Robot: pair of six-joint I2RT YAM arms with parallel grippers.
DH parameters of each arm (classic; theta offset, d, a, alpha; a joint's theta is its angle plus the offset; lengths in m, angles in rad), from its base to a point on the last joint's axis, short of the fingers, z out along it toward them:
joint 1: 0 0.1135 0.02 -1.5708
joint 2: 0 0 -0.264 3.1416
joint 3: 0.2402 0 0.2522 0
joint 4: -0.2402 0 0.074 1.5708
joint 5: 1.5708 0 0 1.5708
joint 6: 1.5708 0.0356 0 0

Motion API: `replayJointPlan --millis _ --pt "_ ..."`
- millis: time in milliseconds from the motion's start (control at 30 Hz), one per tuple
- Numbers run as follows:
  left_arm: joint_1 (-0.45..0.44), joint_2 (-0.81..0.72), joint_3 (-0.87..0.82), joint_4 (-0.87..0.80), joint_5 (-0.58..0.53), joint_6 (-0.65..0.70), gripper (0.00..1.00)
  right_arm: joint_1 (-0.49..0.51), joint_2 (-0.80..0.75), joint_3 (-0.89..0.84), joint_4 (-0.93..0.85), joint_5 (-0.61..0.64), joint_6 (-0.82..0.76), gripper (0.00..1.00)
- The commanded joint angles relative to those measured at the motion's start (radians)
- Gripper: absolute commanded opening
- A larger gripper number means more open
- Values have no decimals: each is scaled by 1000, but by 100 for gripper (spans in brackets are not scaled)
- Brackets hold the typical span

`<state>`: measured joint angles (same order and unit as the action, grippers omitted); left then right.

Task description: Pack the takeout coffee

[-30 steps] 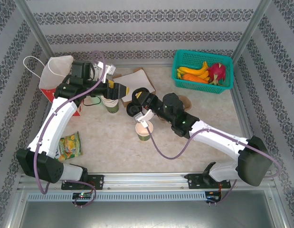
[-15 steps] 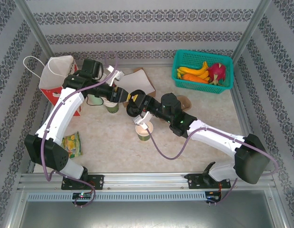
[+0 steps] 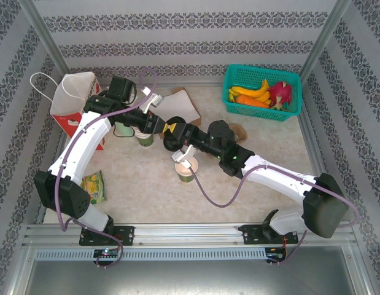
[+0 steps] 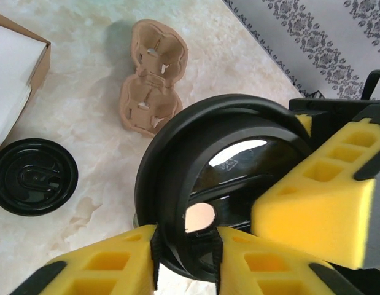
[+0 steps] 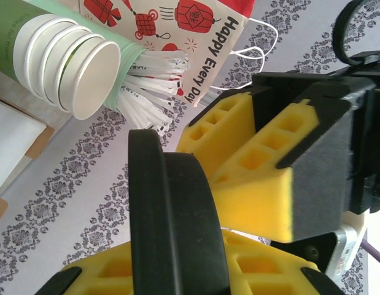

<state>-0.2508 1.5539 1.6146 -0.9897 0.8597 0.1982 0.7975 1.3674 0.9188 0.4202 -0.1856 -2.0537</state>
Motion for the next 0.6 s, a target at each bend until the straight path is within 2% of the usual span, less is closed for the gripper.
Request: replayJointPlan --millis 0,233,400,500,567 --pt "-17 15 41 -41 2 39 24 18 16 35 46 -32 -5 5" --pt "-17 19 34 -13 26 33 30 26 27 45 44 -30 -11 5" --pt "-16 41 38 -6 32 26 31 32 24 43 48 -40 -2 5" --pt "-17 52 38 1 38 19 28 36 20 40 49 -41 11 5" --pt "-16 54 37 10 56 14 18 38 21 40 48 -40 21 5"
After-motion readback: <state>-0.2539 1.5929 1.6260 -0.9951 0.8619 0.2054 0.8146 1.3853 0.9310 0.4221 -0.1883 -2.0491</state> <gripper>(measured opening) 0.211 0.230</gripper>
